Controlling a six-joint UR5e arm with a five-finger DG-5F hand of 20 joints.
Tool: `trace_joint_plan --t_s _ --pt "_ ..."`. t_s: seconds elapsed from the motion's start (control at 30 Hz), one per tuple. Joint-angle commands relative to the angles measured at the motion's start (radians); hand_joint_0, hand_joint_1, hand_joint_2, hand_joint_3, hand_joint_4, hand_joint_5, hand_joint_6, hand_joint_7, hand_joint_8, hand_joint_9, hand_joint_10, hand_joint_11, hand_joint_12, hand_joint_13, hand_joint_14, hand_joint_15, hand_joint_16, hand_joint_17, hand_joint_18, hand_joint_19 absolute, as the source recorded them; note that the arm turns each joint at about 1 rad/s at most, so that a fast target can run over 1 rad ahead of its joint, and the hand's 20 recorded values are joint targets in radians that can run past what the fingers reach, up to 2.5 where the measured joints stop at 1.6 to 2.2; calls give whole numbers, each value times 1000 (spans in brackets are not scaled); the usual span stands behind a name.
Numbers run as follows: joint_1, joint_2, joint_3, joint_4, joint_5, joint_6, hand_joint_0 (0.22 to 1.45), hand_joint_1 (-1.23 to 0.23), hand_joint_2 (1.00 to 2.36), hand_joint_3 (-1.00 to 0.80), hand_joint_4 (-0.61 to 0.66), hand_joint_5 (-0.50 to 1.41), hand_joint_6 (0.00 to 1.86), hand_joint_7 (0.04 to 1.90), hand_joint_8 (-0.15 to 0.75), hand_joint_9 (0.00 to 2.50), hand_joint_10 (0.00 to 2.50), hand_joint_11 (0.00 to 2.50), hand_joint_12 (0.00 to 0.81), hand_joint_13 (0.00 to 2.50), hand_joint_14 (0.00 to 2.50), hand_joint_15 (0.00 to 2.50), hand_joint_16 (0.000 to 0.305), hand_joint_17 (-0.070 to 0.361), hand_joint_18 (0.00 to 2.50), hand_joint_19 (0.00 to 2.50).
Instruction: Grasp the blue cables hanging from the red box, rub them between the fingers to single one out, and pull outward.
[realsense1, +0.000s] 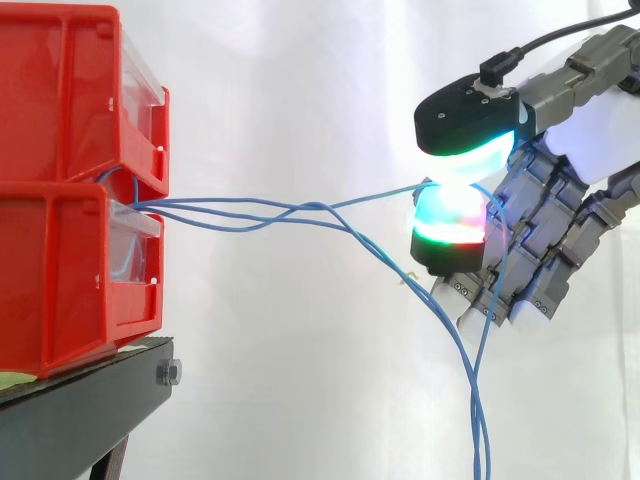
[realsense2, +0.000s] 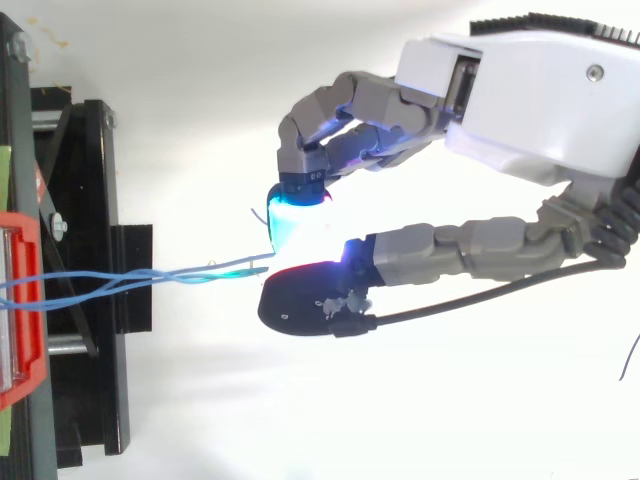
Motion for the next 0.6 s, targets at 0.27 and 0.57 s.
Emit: trace_joint_plan --t_s 0.27,0.57 --pt "2 0 -161 181 -41 38 587 -770 1011 -33 -110 -118 864 1140 223 632 7 181 411 514 10 315 53 120 495 339" --pt "2 0 -196 319 -213 160 587 -769 1011 -32 -106 -119 865 1136 222 638 5 184 410 513 10 315 53 120 494 340"
